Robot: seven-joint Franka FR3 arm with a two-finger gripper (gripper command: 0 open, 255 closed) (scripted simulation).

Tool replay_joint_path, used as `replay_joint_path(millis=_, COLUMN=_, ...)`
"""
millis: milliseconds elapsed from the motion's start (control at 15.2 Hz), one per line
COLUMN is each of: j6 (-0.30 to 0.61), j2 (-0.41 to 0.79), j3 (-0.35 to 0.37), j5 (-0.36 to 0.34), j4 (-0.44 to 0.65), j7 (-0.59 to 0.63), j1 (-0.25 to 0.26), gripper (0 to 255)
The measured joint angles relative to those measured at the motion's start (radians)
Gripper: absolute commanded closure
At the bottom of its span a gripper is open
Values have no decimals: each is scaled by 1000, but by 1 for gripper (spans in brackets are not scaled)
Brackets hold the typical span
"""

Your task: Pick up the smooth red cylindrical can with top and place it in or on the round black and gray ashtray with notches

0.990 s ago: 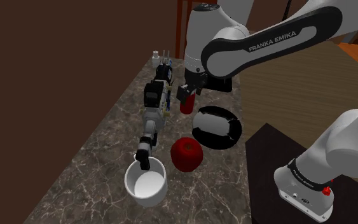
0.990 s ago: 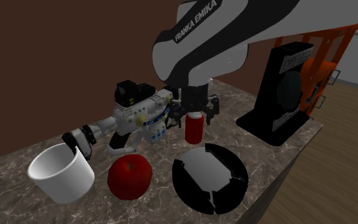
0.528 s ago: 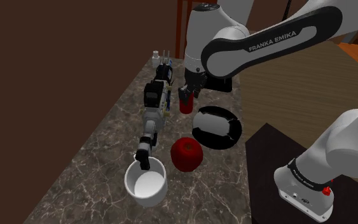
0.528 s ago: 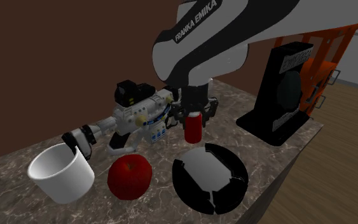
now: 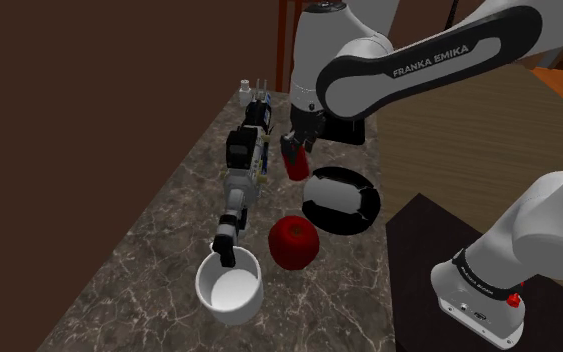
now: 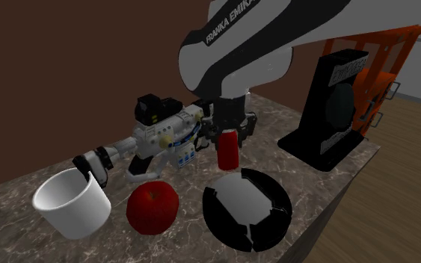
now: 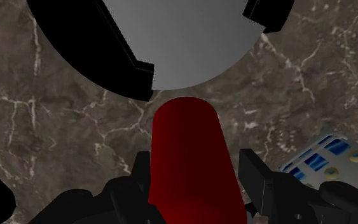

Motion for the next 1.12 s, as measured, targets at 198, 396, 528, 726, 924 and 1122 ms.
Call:
replay_joint_path(millis=198, j6=-37, j2=-15, j3=-2, j5=7, j4=22, j7=-7, j1=0, gripper=255)
replay_joint_path(millis=396, j6=-76, j2=-35, j3=-4, j5=15, j4=43, j7=-14, j1=0, gripper=255)
replay_joint_path(millis=528, j6=-103, j2=-38, j3=-4, j5=16, j4=67, j7=-15, j1=1, gripper=255)
replay_joint_path(millis=726, j6=-143, j2=-53, j3=-6, j5=22, j4=93, j7=-21, j1=1, gripper=255)
replay_joint_path(millis=924, j6=-183, j2=-62, j3=-8, j5=25, j4=124, j7=-26, j1=1, gripper=255)
replay_joint_path(millis=1122, j6=-223, j2=-68, j3=-10, j5=27, j4=159, j7=-31, j1=0, gripper=255)
